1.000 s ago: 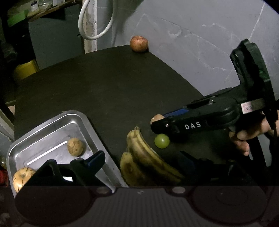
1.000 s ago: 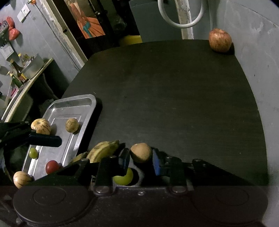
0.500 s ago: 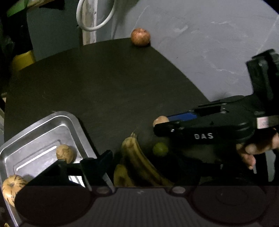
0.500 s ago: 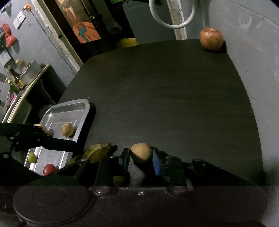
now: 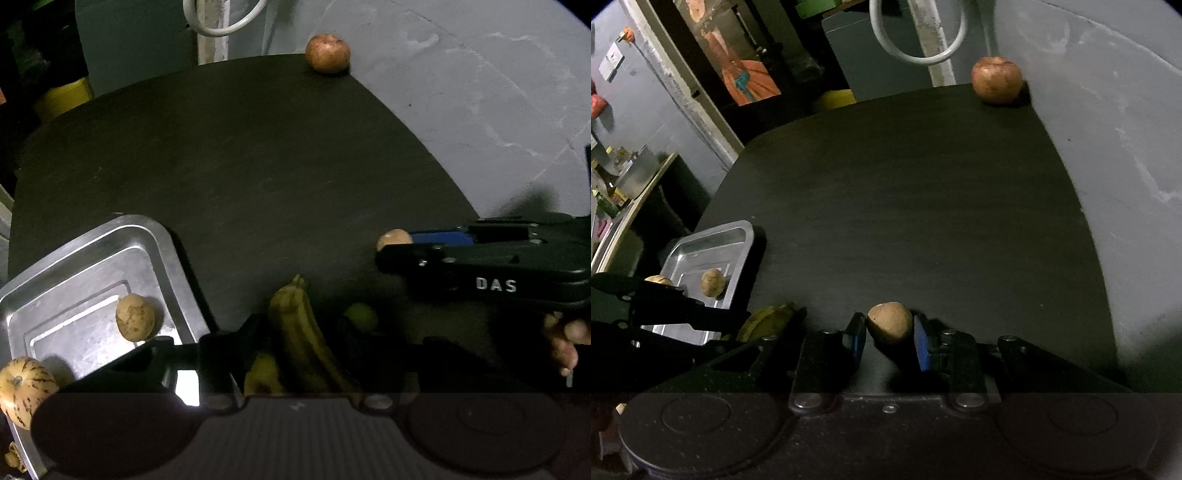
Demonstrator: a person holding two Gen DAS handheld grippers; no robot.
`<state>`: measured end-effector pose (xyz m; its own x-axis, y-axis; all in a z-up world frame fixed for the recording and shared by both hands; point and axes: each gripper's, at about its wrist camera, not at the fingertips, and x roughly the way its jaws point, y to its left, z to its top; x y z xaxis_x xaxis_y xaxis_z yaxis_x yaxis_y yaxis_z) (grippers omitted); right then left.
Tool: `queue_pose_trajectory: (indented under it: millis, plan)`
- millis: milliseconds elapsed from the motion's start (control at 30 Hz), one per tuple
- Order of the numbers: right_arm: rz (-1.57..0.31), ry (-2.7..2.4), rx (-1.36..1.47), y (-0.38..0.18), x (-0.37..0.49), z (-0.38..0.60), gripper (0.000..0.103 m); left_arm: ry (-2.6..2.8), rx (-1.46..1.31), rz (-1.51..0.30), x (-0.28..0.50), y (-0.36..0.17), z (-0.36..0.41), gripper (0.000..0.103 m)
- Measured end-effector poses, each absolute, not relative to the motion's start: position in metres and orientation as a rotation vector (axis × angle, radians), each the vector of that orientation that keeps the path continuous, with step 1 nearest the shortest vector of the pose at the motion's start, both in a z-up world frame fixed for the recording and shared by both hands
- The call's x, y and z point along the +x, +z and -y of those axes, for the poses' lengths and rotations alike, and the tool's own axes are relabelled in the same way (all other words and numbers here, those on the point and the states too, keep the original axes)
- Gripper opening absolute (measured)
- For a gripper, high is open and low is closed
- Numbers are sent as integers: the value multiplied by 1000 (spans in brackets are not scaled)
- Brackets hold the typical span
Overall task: Organize fruits
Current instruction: 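Grasp one banana by its stem end with the left tool while the right tool holds the tan fruit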
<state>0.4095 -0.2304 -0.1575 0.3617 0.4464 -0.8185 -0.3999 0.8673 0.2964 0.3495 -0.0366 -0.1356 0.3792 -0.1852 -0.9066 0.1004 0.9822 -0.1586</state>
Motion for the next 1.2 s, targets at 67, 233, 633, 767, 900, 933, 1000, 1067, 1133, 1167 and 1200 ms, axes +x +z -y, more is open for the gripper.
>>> queue_pose_trajectory:
  millis: [67, 233, 633, 767, 900, 933, 1000, 1067, 1133, 1167, 1200]
  plan:
    - [-1071, 532, 55, -157, 406, 232, 30, -177, -75, -1171, 351, -137, 39, 44]
    - [-1069, 500, 71, -155, 393, 240, 30, -176, -69, -1154, 352, -138, 44, 43]
    - [-1068, 434, 87, -149, 357, 263, 30, -207, -153, -1108, 337, -135, 54, 42]
    - [-1068, 421, 90, -148, 348, 265, 30, -194, -143, -1086, 327, -136, 59, 42]
    - [-1070, 420, 85, -147, 340, 265, 30, -185, -149, -1085, 322, -135, 61, 42]
    - [-1073, 420, 84, -147, 337, 265, 30, -184, -151, -1085, 321, -134, 61, 42]
    - [-1079, 420, 84, -148, 332, 264, 30, -182, -144, -1090, 318, -132, 63, 43]
    - [-1084, 420, 82, -149, 327, 262, 30, -185, -138, -1096, 316, -128, 67, 46]
    - [-1089, 420, 82, -150, 322, 261, 30, -189, -129, -1096, 312, -125, 70, 47]
    - [-1090, 418, 82, -150, 320, 261, 30, -191, -122, -1098, 311, -124, 72, 47]
    - [-1089, 417, 84, -150, 317, 261, 30, -191, -117, -1102, 309, -124, 74, 47]
